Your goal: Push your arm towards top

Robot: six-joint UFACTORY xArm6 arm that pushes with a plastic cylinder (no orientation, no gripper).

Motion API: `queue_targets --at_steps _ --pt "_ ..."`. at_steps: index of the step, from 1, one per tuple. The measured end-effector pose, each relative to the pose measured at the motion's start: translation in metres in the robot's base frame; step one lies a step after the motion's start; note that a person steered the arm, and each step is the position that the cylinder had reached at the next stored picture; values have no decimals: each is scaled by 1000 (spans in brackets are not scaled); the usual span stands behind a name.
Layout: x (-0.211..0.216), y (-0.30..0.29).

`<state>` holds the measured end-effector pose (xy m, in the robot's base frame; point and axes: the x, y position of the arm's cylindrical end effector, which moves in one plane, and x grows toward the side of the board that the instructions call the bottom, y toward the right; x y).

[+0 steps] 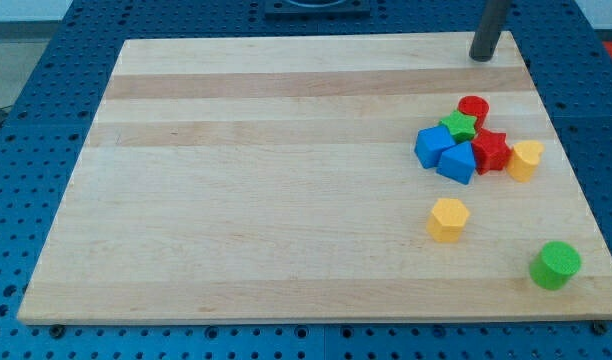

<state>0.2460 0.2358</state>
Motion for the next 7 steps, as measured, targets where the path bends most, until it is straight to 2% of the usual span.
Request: queue_targets --at_steps 7 --pt "-20 0"
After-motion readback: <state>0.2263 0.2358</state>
